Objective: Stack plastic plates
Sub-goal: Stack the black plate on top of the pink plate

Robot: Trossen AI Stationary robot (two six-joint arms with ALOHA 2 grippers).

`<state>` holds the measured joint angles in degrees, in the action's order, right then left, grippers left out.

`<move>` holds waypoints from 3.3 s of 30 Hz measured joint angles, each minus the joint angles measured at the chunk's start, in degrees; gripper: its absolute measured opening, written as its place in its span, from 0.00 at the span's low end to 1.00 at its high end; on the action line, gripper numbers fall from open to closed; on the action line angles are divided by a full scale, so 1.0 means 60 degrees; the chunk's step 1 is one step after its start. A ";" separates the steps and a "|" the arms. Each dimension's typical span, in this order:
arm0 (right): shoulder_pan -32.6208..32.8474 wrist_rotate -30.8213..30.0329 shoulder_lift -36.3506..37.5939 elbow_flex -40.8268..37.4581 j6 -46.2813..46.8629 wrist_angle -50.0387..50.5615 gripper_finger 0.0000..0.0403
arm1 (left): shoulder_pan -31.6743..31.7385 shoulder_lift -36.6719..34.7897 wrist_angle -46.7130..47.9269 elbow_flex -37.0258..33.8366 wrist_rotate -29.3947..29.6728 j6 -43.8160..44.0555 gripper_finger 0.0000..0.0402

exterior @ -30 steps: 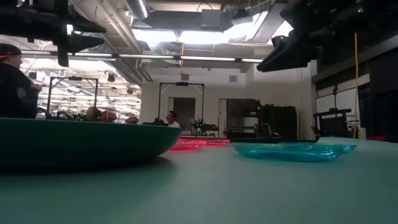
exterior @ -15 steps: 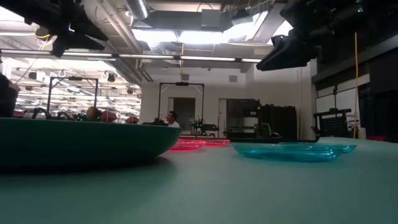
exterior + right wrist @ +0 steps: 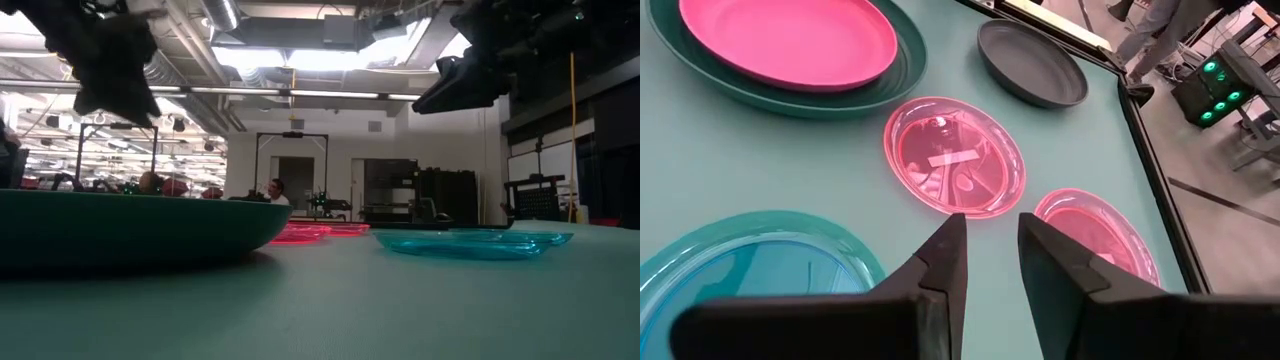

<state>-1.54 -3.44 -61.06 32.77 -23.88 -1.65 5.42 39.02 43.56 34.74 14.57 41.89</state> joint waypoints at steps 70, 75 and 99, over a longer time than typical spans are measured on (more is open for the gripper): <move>0.0001 0.0000 -0.0004 0.0000 0.0001 0.0022 0.21 | 0.2396 0.6365 -0.1262 -0.0146 -0.0964 -0.3082 0.26; 0.0004 0.0000 -0.0004 0.0000 0.0000 0.0022 0.21 | 0.2395 0.6365 -0.1258 -0.0142 -0.0774 -0.3097 0.16; 0.0004 0.0000 -0.0004 0.0000 0.0000 0.0015 0.21 | 0.1951 0.5923 -0.1028 -0.0149 -0.0587 -0.3107 0.02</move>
<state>-1.52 -3.44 -61.08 32.77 -23.88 -1.56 17.12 74.56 37.40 33.85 11.05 23.24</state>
